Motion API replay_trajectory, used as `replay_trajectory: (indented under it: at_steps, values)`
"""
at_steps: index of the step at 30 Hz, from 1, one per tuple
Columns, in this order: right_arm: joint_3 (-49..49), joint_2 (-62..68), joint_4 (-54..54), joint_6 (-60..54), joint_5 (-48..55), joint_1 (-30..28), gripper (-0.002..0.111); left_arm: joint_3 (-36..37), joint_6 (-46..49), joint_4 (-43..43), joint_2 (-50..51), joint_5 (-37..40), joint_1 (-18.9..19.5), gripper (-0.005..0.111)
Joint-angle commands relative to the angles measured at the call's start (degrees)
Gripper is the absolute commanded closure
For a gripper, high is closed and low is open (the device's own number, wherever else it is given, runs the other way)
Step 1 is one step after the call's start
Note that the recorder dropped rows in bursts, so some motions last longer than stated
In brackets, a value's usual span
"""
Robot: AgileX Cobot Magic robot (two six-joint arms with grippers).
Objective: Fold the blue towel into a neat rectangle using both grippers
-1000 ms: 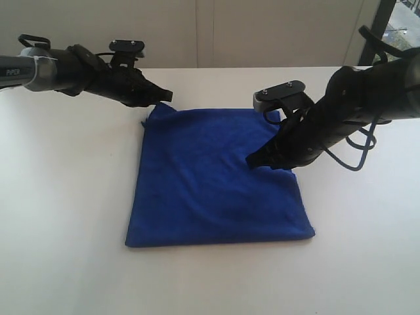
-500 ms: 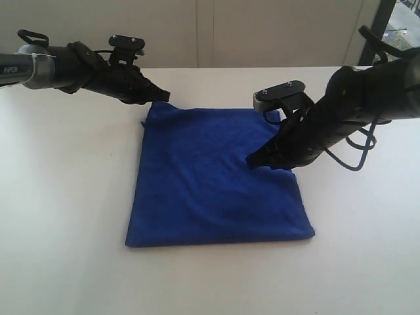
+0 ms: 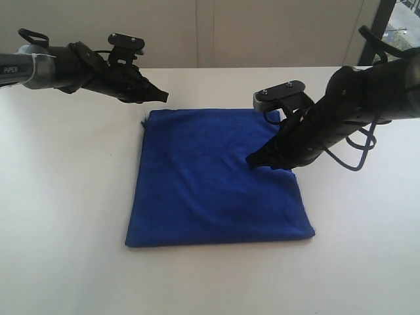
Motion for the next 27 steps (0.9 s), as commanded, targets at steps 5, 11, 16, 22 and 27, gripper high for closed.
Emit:
replay_trajectory:
  at_steps: [5, 11, 16, 22, 27]
  values:
    - [-0.21, -0.01, -0.14, -0.27, -0.37, -0.15, 0.108, 0.00, -0.38, -0.37, -0.65, 1.82, 0.03, 0.107]
    - [-0.21, -0.01, -0.14, -0.27, -0.48, -0.15, 0.108, -0.10, -0.38, -2.77, -1.89, 8.85, 0.03, 0.107]
    - [-0.21, 0.36, -0.14, -0.27, -0.53, -0.15, 0.108, -0.10, -0.38, -4.20, -0.18, 10.63, -0.10, 0.107]
    - [-0.21, 1.74, -0.14, -0.27, -0.28, -0.15, 0.108, -0.10, -0.38, -4.82, 1.84, 6.09, -0.10, 0.107]
    - [-0.21, 2.65, -0.14, -0.27, -0.03, -0.15, 0.108, -0.10, -0.38, -4.95, 3.19, 2.44, -0.10, 0.107]
